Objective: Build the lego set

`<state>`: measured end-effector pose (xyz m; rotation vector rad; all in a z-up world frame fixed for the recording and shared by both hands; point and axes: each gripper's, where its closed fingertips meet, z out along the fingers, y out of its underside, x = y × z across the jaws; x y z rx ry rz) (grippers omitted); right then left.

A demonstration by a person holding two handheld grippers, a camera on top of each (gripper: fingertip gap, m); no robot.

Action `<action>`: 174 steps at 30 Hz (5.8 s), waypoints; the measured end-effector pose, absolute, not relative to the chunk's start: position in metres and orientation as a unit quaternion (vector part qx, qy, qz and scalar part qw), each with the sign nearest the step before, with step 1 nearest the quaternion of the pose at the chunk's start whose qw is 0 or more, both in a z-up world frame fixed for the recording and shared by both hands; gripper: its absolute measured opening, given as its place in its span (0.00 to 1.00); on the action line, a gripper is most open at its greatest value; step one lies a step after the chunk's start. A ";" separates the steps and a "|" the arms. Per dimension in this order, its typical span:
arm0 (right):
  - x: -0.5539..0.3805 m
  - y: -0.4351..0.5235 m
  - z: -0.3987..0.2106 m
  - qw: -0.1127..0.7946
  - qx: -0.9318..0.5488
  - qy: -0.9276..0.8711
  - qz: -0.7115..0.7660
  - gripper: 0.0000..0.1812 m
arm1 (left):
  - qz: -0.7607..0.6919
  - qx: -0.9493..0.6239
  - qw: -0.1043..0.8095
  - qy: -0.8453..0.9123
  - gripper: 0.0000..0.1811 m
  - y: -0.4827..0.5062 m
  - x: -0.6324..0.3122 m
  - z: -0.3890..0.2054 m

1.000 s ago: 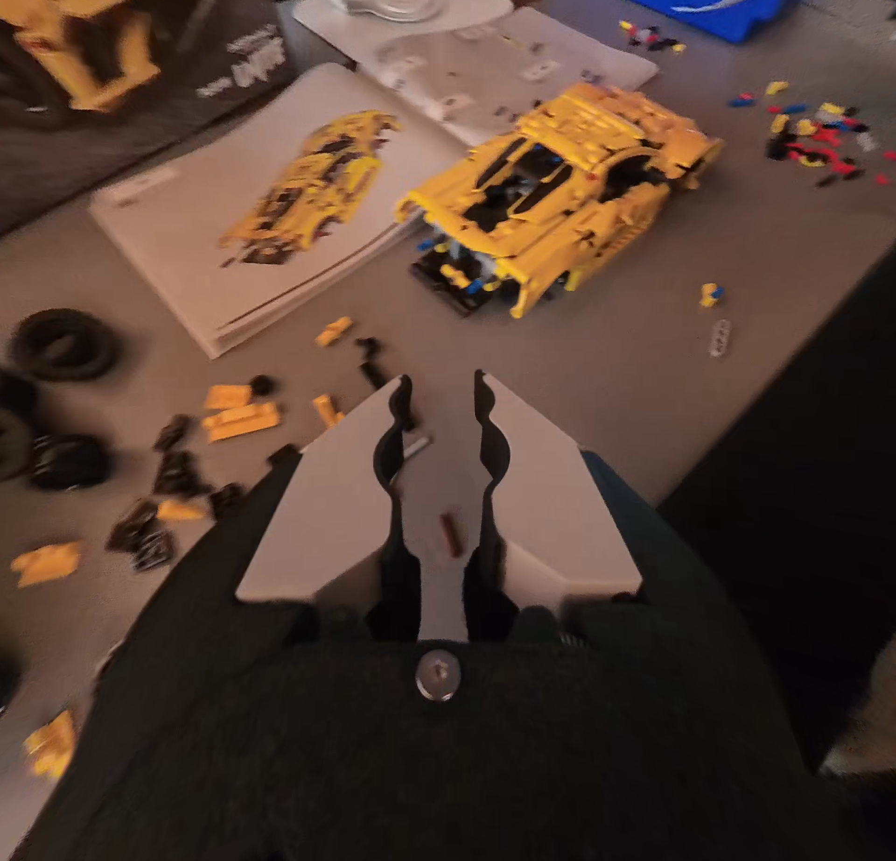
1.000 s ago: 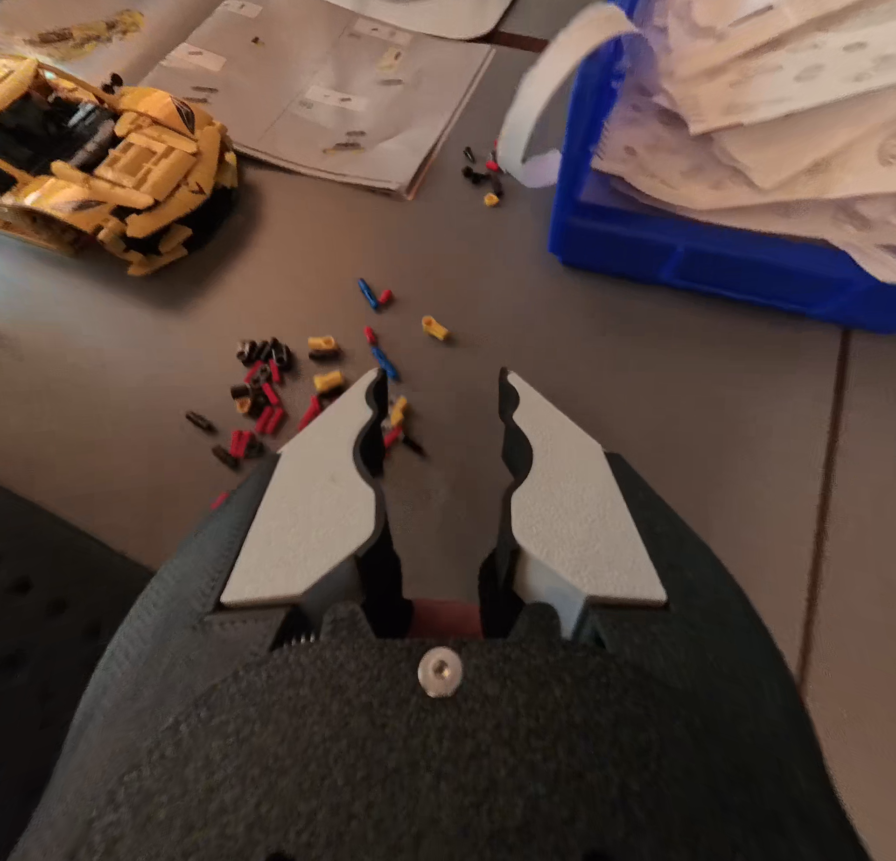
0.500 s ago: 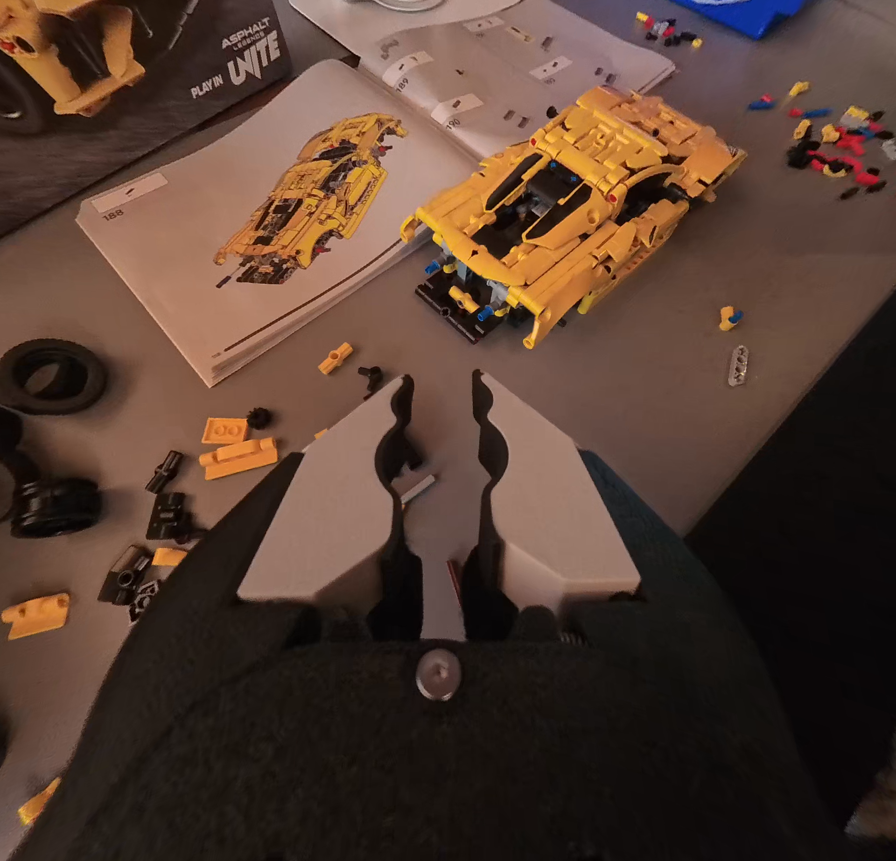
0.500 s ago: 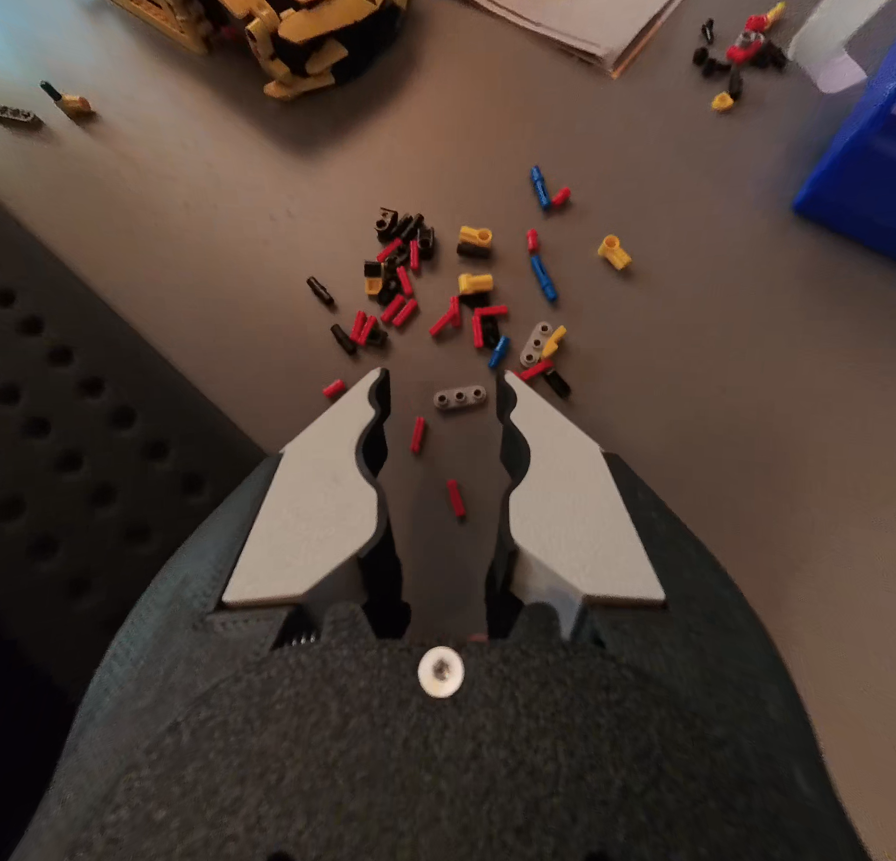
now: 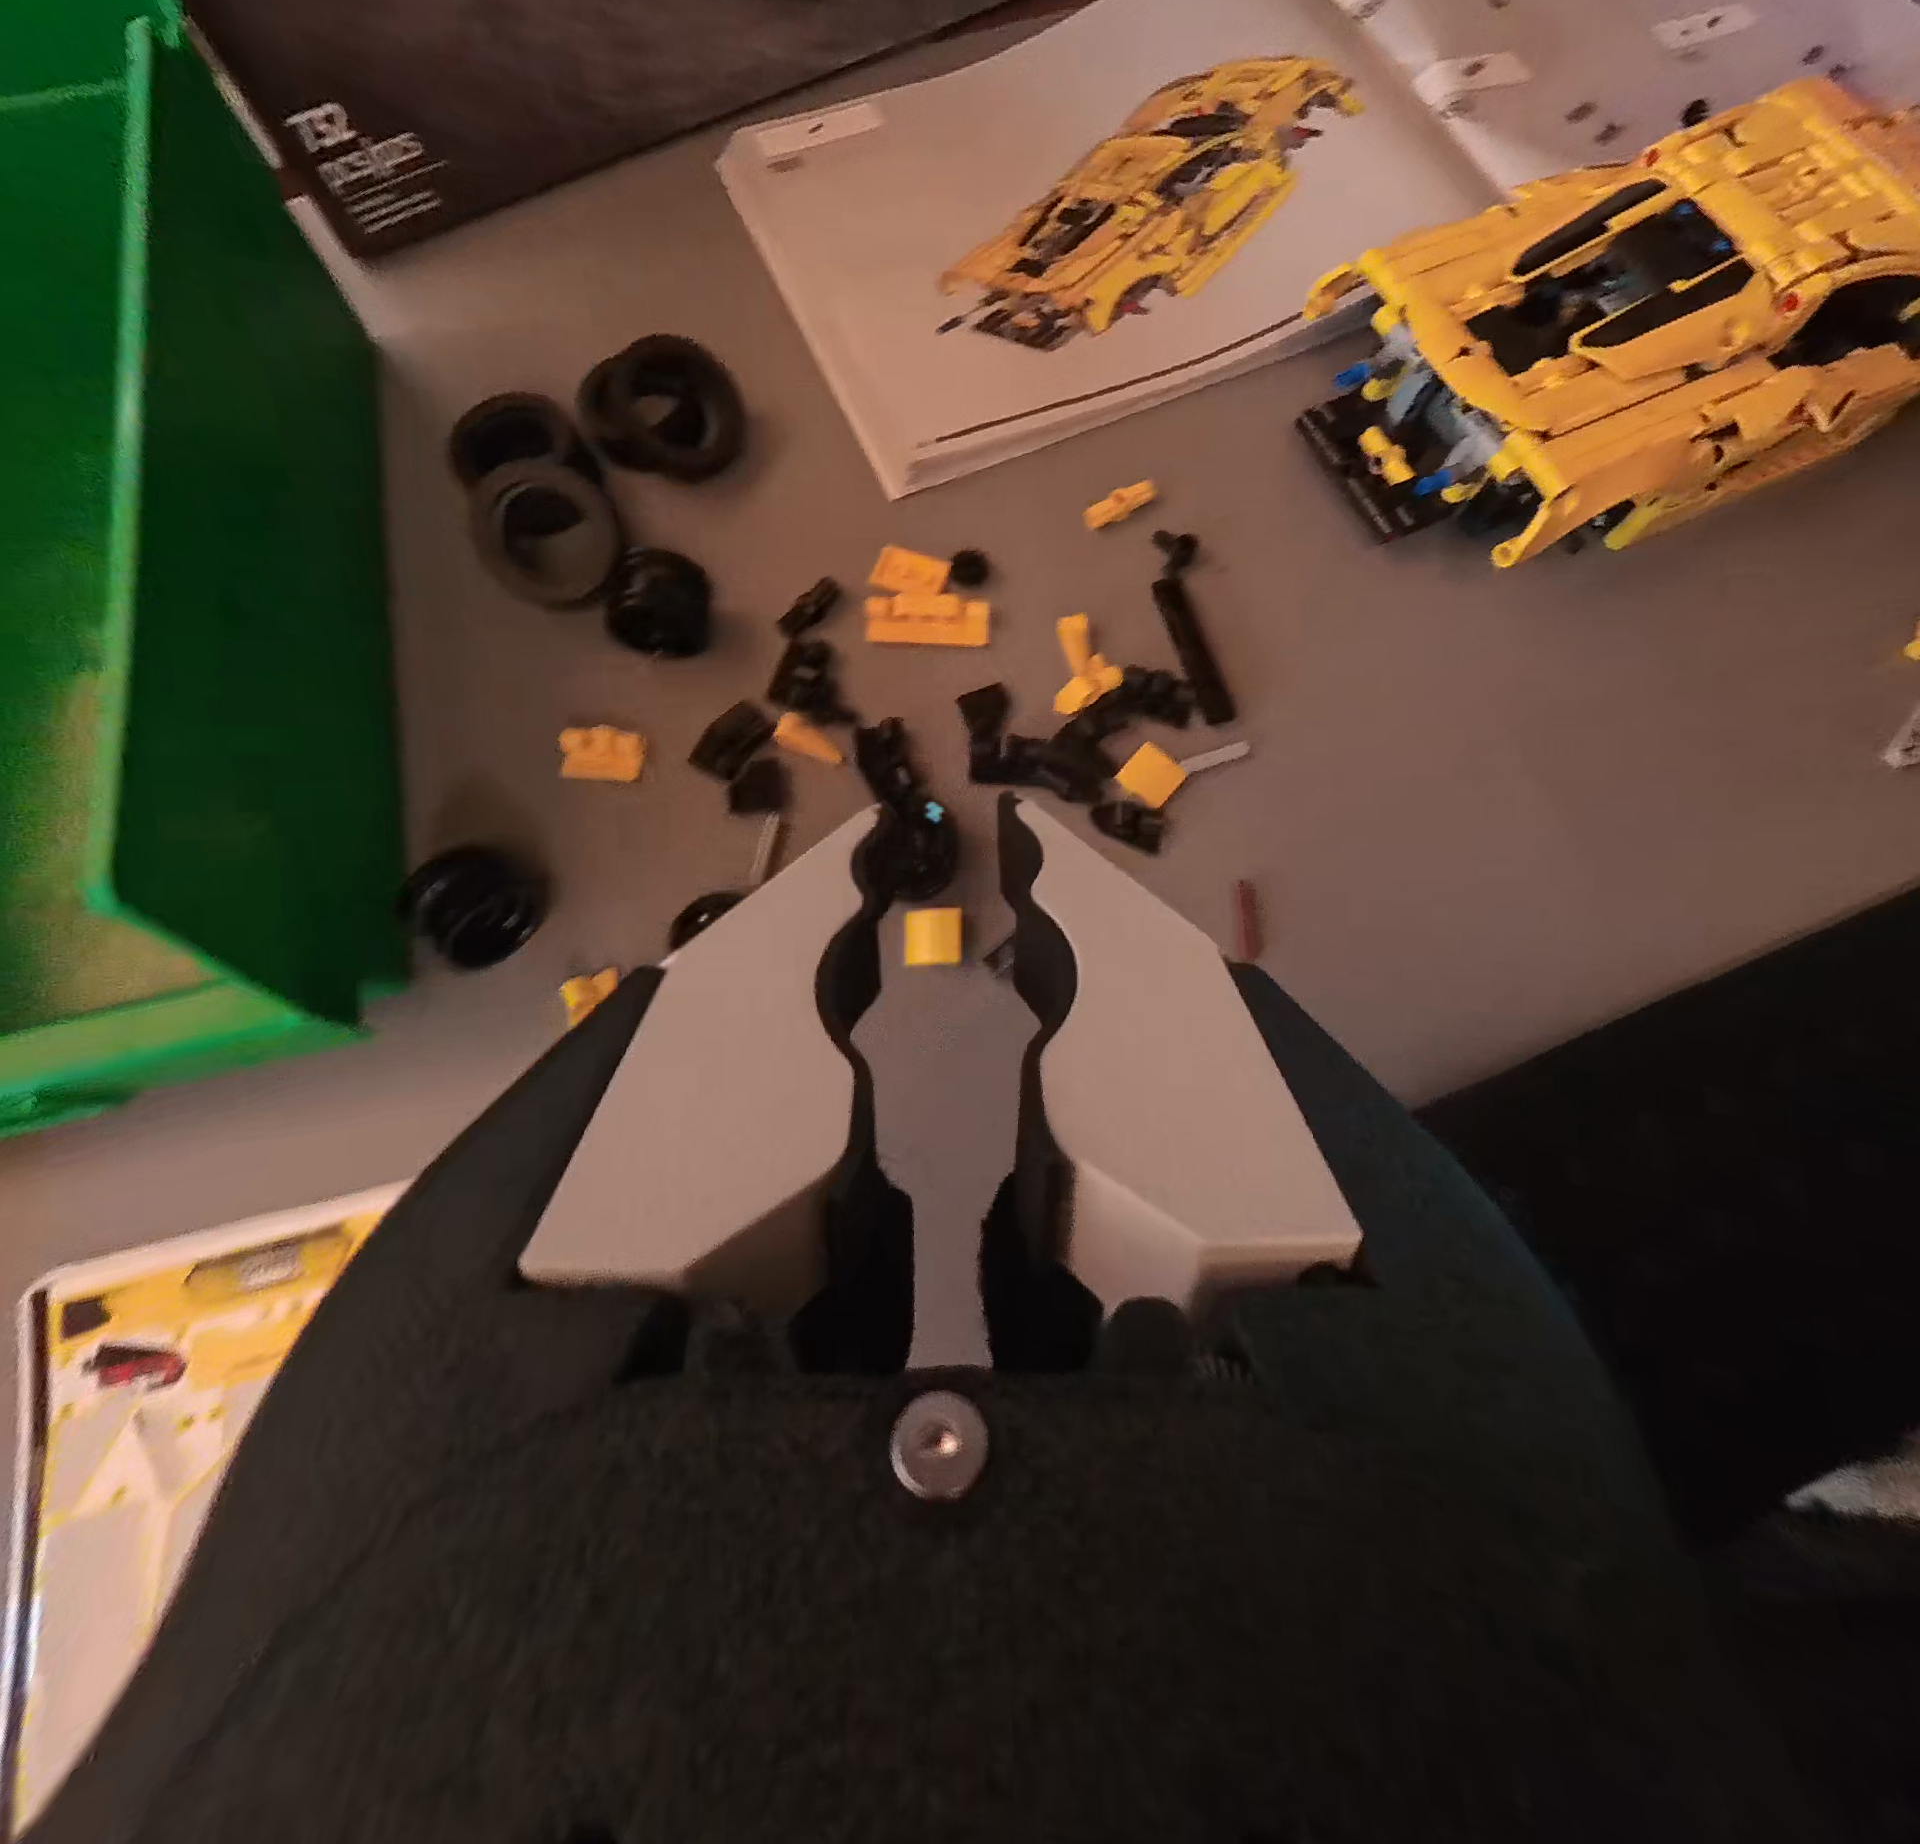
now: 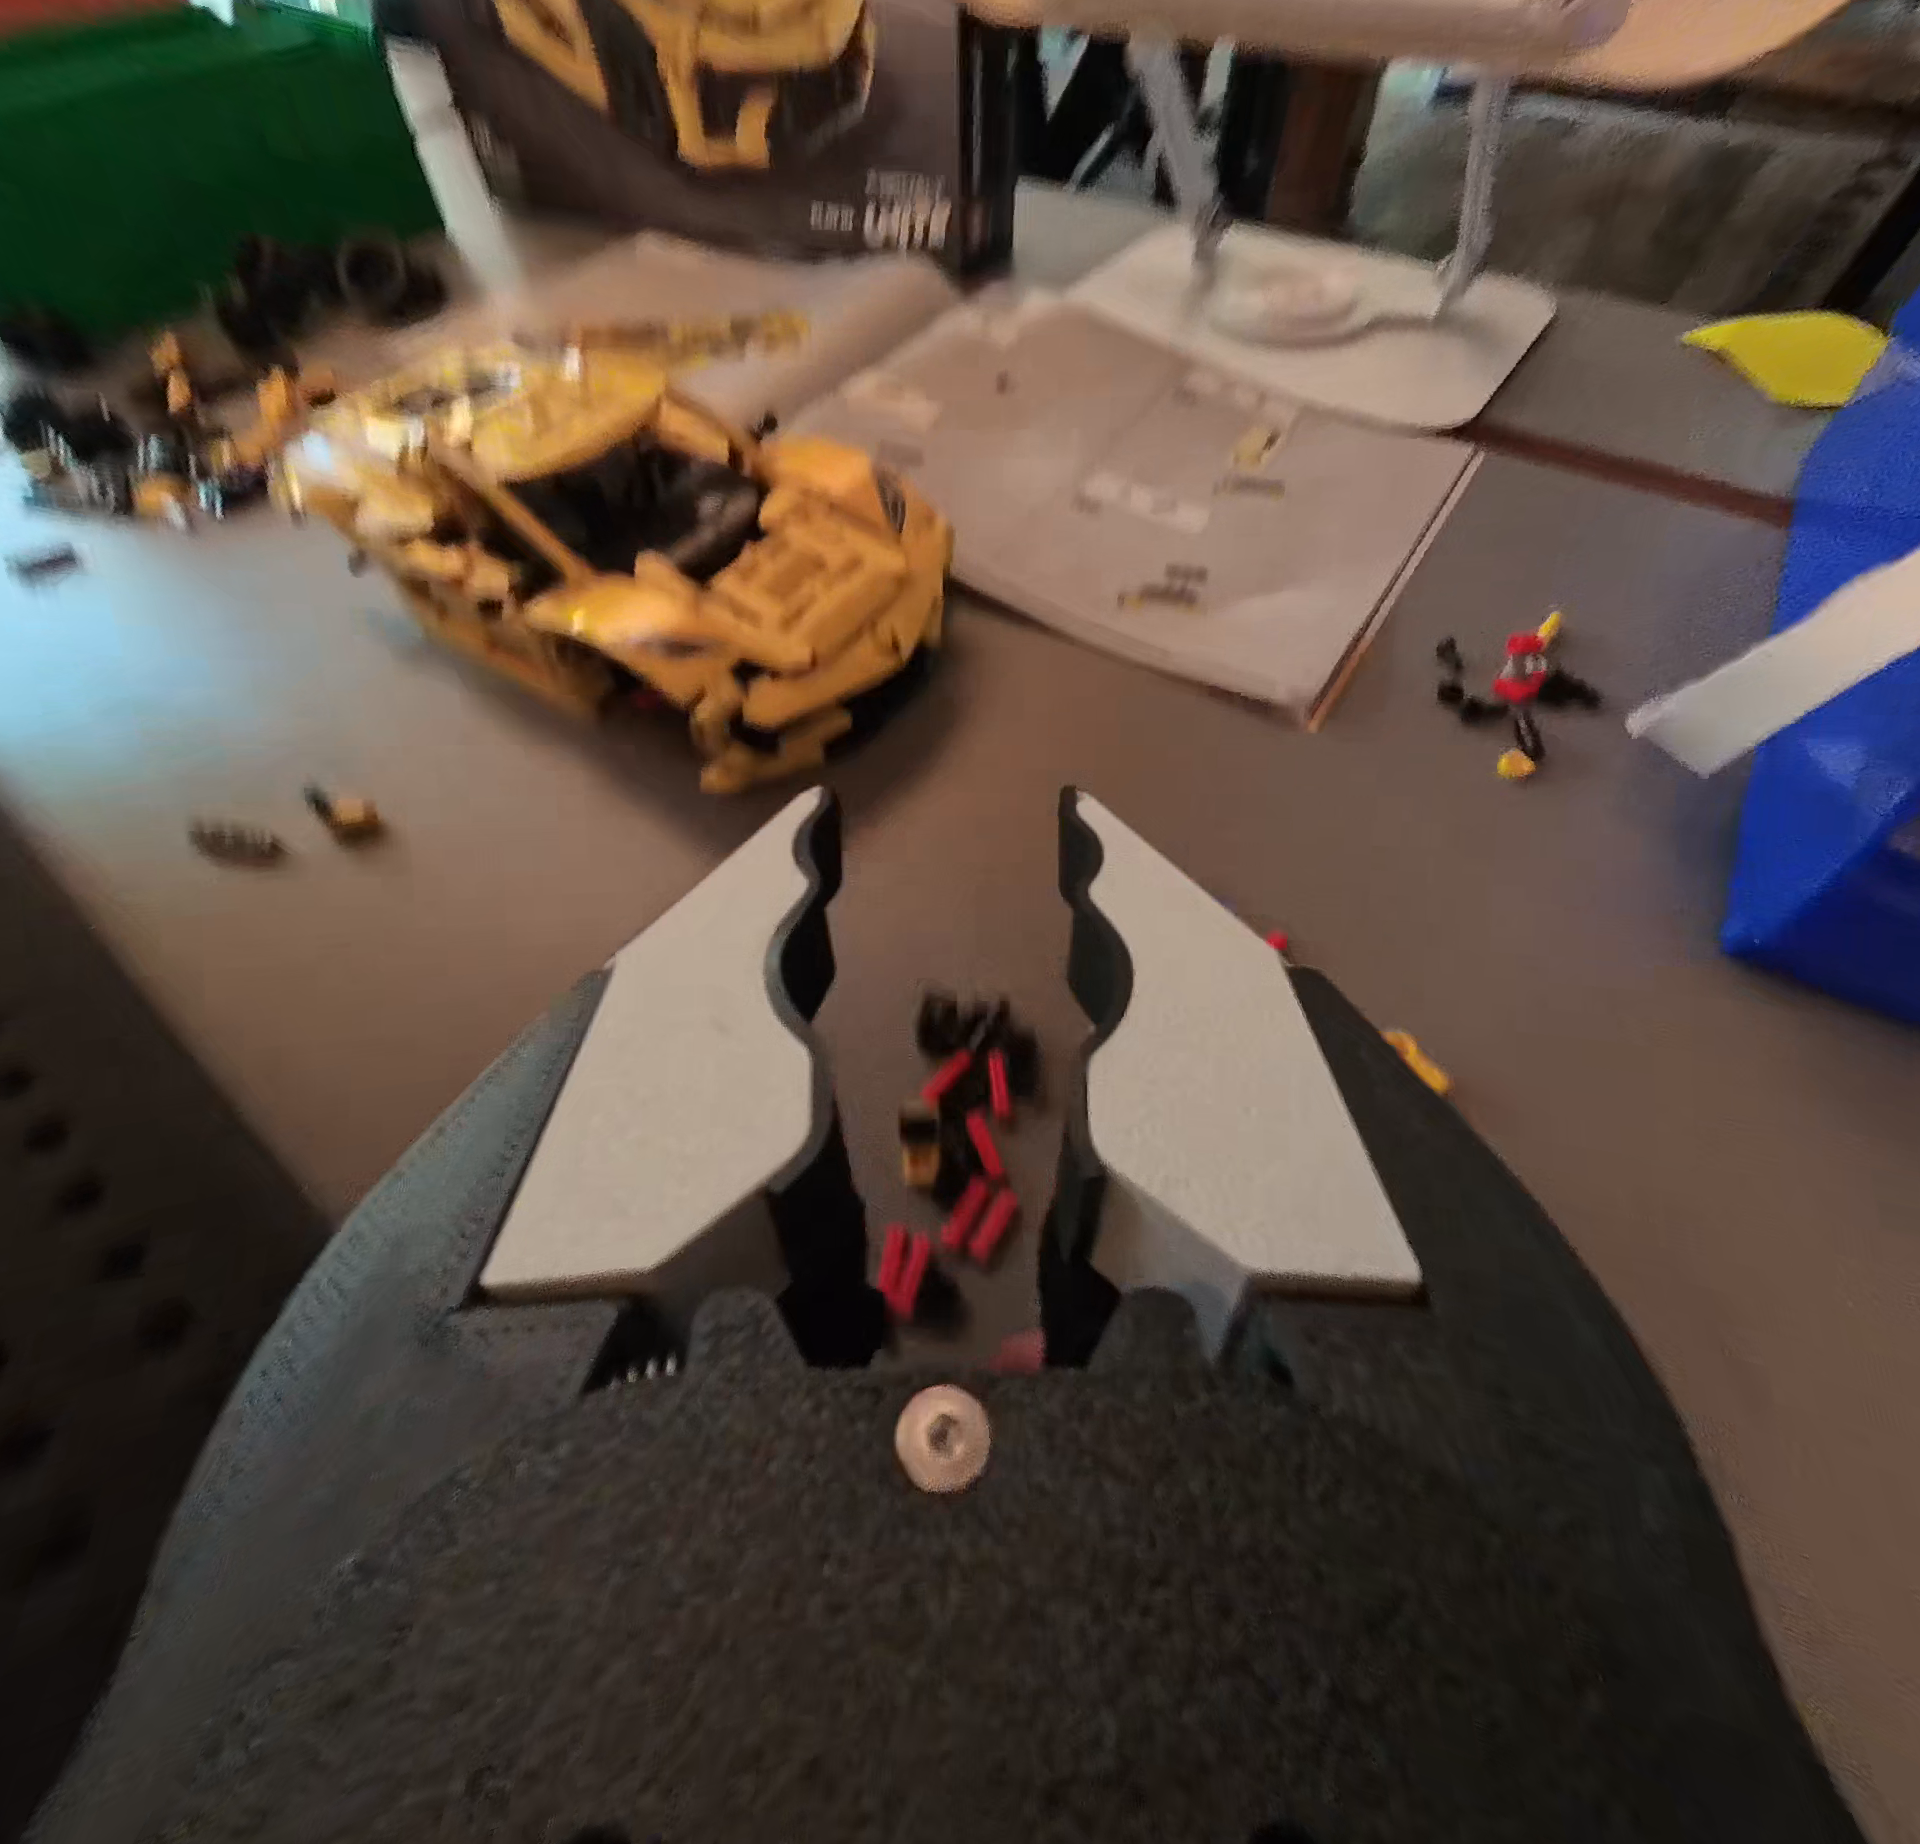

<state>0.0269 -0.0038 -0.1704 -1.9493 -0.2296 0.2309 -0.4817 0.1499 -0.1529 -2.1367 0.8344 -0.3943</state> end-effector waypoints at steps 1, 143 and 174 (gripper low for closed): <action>0.026 0.004 -0.165 0.569 -0.813 -0.075 0.100 0.22 | -0.152 -0.844 0.398 0.324 0.10 0.150 -0.488 -0.153; -0.204 -0.024 -0.221 0.392 -0.701 -0.531 0.269 0.04 | -0.450 -0.682 0.076 0.571 0.17 -0.024 -0.207 -0.208; -0.204 -0.011 -0.235 0.375 -0.724 -0.532 0.229 0.11 | -0.300 -0.656 0.161 0.674 0.05 -0.020 -0.214 -0.240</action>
